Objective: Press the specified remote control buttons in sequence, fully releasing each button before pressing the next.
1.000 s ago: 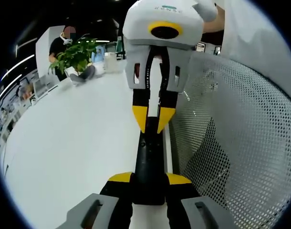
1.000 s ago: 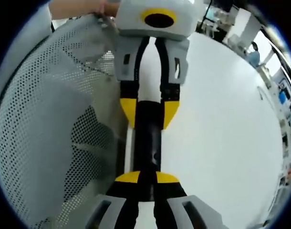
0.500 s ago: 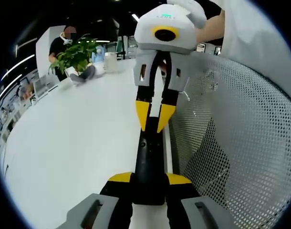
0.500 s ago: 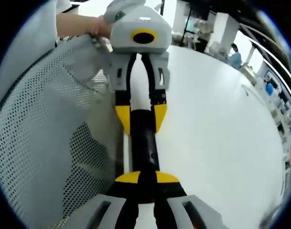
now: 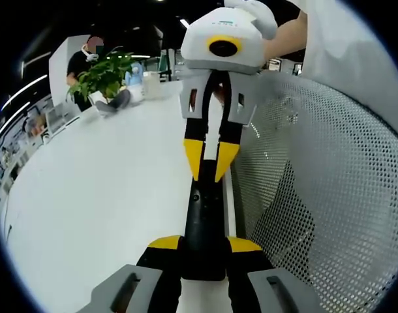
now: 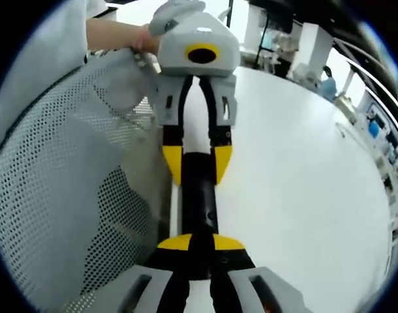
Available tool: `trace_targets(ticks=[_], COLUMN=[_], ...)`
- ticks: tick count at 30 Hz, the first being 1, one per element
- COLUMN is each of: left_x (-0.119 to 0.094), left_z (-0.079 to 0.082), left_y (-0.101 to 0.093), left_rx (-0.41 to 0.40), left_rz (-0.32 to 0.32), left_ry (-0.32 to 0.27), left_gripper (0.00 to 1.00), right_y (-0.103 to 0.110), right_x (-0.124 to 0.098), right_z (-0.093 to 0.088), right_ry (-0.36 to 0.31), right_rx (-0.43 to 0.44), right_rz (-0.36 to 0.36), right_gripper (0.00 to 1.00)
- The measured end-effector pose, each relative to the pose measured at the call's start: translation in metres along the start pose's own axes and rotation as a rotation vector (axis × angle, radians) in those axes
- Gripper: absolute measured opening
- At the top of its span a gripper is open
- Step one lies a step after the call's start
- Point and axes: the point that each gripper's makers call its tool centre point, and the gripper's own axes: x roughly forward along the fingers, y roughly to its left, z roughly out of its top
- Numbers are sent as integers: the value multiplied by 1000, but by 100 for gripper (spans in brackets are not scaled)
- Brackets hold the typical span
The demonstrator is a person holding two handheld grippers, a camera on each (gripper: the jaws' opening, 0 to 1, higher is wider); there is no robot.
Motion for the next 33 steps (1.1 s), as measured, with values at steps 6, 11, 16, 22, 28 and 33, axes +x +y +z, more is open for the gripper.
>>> trace_targets(ticks=[6, 11, 16, 22, 28, 33], left_x=[0, 0, 0, 0, 0, 0], left_z=[0, 0, 0, 0, 0, 1], left_y=[0, 0, 0, 0, 0, 0], left_rx=[0, 1, -1, 1, 0, -2], left_rz=[-1, 0, 1, 0, 1, 2], left_ry=[-2, -1, 1, 2, 2, 1], left_gripper=[25, 25, 25, 25, 25, 25], right_y=[1, 0, 1, -1, 0, 0], right_x=[2, 3, 5, 5, 2, -1], right_z=[1, 1, -1, -2, -2, 0], right_ry=[67, 143, 231, 227, 108, -26], right_rx=[-14, -20, -6, 34, -14, 48], right_rz=[12, 32, 24, 24, -20, -55], right_gripper=[6, 6, 6, 6, 6, 6])
